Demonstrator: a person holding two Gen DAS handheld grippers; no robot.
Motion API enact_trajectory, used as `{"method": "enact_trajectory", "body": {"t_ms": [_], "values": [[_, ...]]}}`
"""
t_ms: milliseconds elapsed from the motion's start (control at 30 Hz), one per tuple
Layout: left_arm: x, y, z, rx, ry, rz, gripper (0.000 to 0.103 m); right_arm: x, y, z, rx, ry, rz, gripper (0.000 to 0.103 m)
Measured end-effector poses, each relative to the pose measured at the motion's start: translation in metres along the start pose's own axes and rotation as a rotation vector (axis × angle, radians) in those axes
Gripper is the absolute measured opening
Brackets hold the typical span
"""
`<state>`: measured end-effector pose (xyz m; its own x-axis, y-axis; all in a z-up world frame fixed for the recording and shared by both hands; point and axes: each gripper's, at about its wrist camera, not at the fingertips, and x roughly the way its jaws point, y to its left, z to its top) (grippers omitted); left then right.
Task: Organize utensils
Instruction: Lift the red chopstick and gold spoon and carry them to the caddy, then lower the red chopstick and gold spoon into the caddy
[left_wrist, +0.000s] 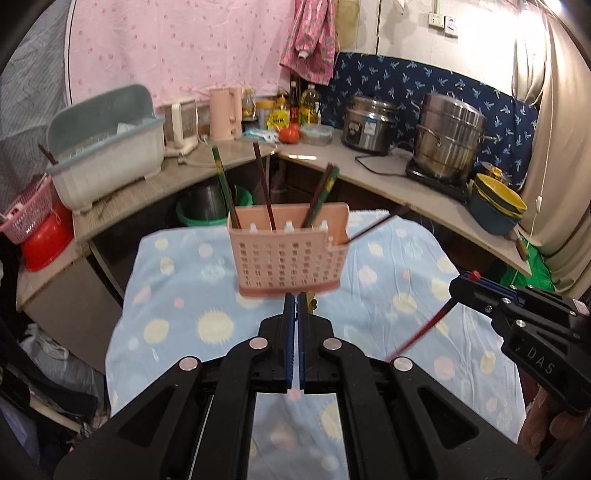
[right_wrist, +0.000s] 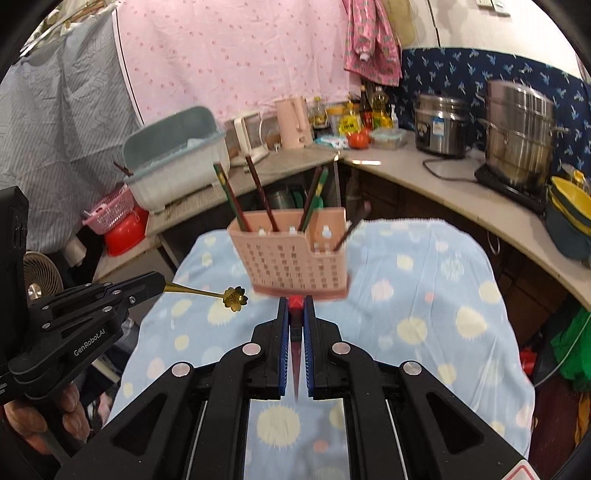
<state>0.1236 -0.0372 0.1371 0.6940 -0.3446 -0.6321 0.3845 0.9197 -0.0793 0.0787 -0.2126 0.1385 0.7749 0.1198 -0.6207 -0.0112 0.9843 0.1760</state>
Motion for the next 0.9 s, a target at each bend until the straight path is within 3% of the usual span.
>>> {"method": "enact_trajectory", "body": {"t_ms": [300,567,900], "values": [[0.01,0.009,0.062,0.039,-0.068,0.053,0.001,0.001,0.008,0.081,-0.013,-0.138,0.013,0.007],[0.034,0.024,0.101,0.056,-0.075,0.107,0.001,0.003,0.012,0.154,0.007,-0.269,0.027,0.007],[0.078,0.046,0.127,0.043,-0.043,0.149,0.001,0.051,0.018,0.186,0.027,-0.289,0.013,0.007]]}}
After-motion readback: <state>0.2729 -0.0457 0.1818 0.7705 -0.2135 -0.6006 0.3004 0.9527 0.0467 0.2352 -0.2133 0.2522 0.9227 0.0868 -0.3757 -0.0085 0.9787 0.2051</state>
